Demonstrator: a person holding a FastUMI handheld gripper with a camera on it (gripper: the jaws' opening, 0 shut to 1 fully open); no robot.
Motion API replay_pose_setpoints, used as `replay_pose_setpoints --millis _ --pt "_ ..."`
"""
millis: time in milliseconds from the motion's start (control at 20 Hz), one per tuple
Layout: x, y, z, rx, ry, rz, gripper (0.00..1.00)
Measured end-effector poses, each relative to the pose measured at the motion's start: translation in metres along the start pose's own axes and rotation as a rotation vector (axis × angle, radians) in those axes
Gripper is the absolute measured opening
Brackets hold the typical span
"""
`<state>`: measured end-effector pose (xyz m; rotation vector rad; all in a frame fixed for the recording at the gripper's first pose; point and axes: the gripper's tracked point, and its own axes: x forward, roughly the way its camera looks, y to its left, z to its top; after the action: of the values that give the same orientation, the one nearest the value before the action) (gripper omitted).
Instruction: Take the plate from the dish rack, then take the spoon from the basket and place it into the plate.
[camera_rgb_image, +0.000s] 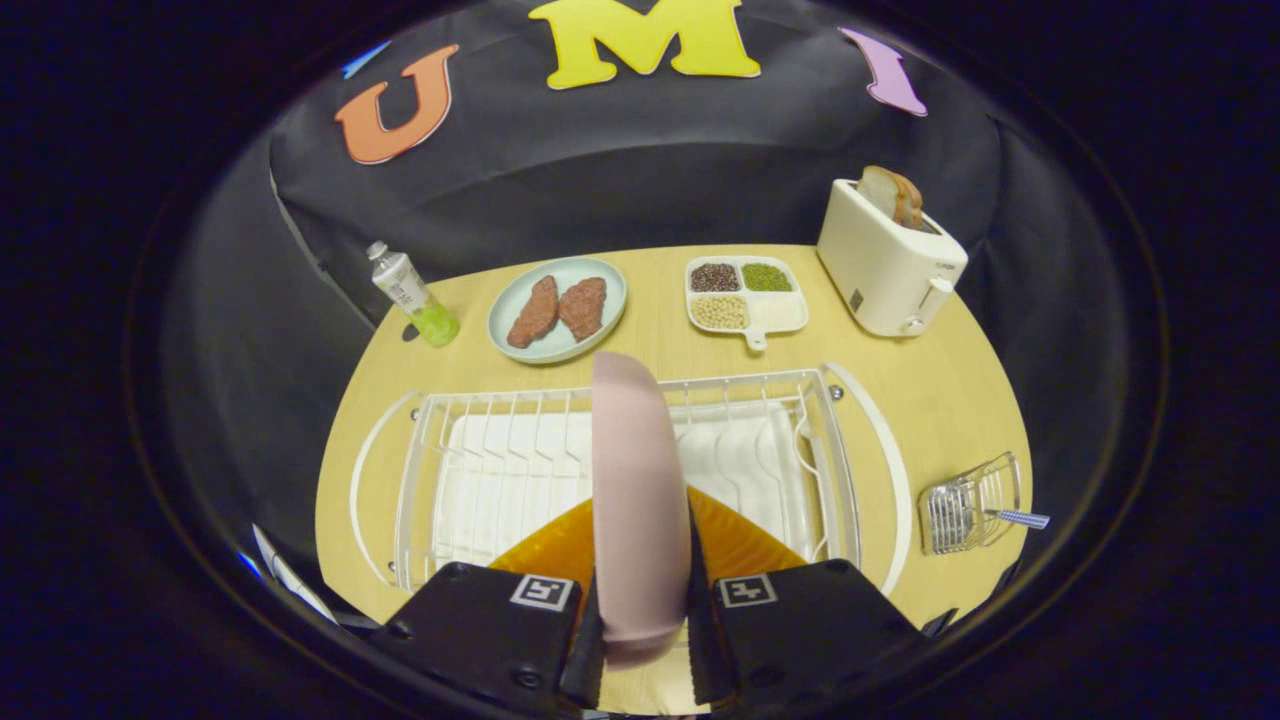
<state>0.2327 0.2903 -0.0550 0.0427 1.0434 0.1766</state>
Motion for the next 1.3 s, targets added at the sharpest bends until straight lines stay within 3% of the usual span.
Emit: replay_pose_setpoints --millis 250,350,500,800,1050,1300 --pt "-0.021 -0.009 0.011 -0.037 -0.027 -0.106 0.37" --pt "-0.032 -0.008 0.018 -0.047 -0.054 -0.111 0.37" --pt "-0.053 -0.002 0.016 -0.045 -0.072 -0.063 0.32" --pt "-0.096 -0.014 -0.013 -0.038 -0.113 0.037 0.32" --pt "-0.118 -0.046 -0.070 -0.012 -0.110 0.135 0.32" --pt "-0.109 -0.085 -0.137 0.028 -0.078 0.202 0.31"
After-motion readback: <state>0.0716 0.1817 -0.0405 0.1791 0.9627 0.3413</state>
